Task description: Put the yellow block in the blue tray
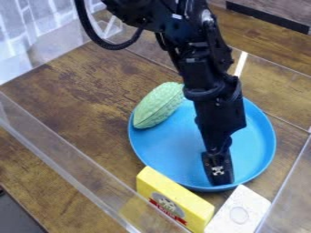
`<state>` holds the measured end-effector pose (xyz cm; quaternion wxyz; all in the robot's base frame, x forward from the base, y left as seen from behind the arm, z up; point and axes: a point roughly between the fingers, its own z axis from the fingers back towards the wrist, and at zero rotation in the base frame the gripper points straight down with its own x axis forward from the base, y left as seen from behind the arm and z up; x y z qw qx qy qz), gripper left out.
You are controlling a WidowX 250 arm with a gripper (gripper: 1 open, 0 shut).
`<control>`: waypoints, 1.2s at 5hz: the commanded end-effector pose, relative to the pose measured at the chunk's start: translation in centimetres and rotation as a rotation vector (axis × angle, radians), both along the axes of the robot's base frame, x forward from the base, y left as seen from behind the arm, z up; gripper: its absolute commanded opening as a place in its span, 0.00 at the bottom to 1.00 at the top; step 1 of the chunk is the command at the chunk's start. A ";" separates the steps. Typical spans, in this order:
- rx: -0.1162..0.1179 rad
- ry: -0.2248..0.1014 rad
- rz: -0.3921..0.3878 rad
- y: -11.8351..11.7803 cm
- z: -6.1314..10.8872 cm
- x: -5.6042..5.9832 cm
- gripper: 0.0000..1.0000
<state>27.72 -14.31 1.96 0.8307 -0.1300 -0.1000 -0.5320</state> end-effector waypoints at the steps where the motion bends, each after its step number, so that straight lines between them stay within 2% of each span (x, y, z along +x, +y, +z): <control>1: 0.008 0.058 -0.022 -0.1 -1.5 -0.9 1.00; 6: -0.021 0.079 -0.079 0.0 -1.4 -1.0 1.00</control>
